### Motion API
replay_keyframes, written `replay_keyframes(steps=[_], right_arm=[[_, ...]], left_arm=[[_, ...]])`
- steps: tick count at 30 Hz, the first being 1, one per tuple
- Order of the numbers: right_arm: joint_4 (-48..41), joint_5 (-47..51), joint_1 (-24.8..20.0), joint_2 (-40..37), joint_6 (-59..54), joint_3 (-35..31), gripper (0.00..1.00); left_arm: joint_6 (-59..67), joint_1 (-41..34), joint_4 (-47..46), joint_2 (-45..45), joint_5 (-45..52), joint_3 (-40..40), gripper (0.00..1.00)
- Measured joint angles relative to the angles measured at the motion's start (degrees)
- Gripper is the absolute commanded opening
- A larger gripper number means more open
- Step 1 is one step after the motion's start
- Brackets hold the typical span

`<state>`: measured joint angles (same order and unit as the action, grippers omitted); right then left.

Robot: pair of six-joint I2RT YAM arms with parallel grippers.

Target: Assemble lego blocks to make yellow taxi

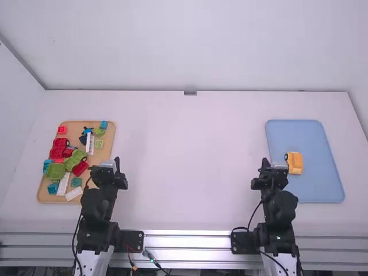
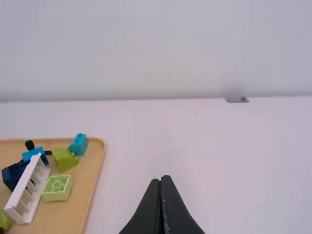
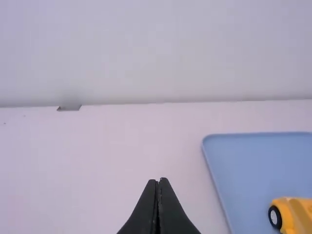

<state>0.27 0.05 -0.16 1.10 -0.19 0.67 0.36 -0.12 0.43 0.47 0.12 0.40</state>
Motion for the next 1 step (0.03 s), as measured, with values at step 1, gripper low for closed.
replay_keyframes(steps=[1], right_arm=[[0.0, -0.1, 0.0, -0.5, -0.1, 0.0, 0.00]], left_arm=[[0.0, 0.0, 0.0, 0.0, 0.0, 0.0, 0.00]])
